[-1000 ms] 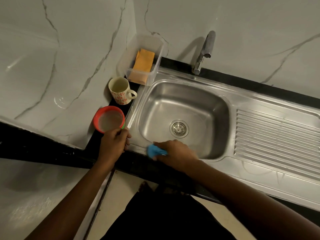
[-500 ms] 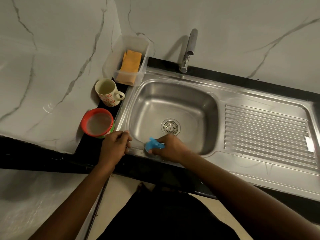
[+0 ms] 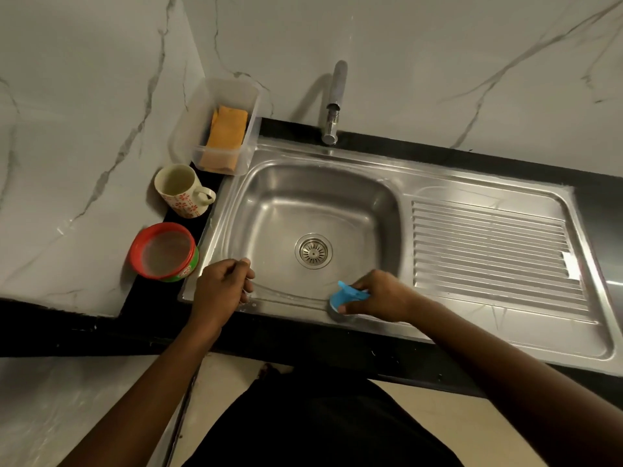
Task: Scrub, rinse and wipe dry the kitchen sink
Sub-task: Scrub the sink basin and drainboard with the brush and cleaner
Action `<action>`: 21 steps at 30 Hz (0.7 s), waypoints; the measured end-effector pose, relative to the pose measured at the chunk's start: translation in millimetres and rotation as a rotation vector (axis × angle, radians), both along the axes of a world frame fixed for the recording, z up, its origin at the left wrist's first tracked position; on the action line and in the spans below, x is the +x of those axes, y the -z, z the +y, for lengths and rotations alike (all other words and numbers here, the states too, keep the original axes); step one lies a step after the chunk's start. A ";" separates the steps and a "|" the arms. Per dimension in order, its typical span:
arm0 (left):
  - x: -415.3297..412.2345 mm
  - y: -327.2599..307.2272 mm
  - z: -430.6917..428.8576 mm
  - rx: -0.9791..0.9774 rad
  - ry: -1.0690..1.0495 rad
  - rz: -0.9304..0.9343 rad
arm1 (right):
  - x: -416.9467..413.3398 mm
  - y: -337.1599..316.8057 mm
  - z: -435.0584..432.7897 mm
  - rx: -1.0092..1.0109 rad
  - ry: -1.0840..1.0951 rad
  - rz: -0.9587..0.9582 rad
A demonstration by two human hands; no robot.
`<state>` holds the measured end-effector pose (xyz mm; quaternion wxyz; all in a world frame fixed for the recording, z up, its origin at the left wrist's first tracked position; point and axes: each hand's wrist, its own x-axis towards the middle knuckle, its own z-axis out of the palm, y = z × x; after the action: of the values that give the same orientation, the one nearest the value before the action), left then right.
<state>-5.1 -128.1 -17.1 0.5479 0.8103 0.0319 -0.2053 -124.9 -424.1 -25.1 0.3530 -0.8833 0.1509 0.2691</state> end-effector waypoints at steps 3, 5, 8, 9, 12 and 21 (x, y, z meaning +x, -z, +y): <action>-2.5 -2.7 -12.7 0.002 0.037 -0.010 | 30.0 7.8 50.4 0.035 -0.009 -0.033; -4.2 -5.0 -19.6 0.019 0.059 -0.032 | 38.1 9.0 71.1 0.033 -0.034 -0.038; -3.7 -7.4 -26.5 0.025 0.075 -0.046 | 17.8 5.9 54.9 0.038 -0.045 -0.037; -3.3 -6.9 -28.2 0.019 0.078 -0.046 | 4.0 3.0 37.8 0.030 -0.045 -0.049; -4.3 -1.5 -30.3 0.009 0.083 -0.040 | -46.9 -13.4 -25.5 -0.026 -0.056 -0.019; -15.1 6.0 -36.2 0.030 0.128 -0.017 | -48.8 -9.8 -6.7 -0.035 -0.025 -0.066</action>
<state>-20.2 -164.3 -23.2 0.5216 0.8206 -0.0214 -0.2326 -173.7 -430.8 -15.3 0.3389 -0.8995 0.1327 0.2417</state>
